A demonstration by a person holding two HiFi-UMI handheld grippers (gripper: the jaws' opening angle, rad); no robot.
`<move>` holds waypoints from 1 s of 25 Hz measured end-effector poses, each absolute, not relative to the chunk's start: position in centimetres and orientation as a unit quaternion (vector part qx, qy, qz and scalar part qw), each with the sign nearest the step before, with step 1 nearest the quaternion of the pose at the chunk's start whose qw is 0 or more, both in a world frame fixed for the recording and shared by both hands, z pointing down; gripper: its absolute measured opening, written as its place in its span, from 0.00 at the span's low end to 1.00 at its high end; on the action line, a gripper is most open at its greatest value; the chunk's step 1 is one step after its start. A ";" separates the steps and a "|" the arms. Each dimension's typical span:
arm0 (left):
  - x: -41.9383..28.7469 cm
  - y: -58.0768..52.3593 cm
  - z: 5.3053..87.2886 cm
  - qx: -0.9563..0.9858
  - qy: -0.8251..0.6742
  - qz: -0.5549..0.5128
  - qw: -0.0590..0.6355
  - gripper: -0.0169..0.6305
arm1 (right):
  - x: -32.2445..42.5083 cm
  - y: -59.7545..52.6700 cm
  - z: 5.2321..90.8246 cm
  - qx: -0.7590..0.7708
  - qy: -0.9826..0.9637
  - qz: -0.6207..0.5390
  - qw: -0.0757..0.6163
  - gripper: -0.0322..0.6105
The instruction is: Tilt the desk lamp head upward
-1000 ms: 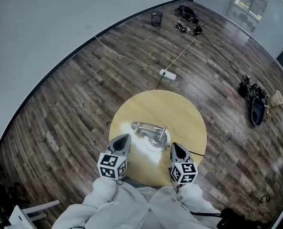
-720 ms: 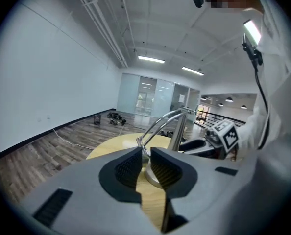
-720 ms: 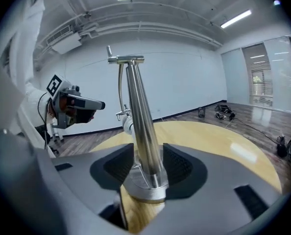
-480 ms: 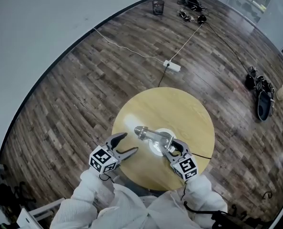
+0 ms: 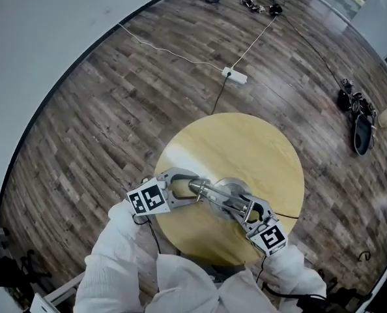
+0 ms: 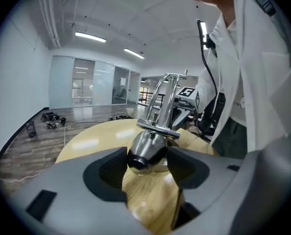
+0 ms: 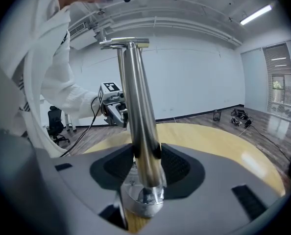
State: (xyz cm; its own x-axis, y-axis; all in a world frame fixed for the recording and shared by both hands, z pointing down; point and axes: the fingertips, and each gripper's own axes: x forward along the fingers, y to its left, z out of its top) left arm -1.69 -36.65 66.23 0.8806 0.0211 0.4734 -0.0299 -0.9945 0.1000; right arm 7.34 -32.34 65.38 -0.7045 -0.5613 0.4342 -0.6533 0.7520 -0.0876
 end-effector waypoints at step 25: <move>-4.1 -36.6 62.8 0.956 0.064 0.285 0.025 0.40 | 7.3 -32.1 66.0 0.310 -0.916 0.111 0.231 0.33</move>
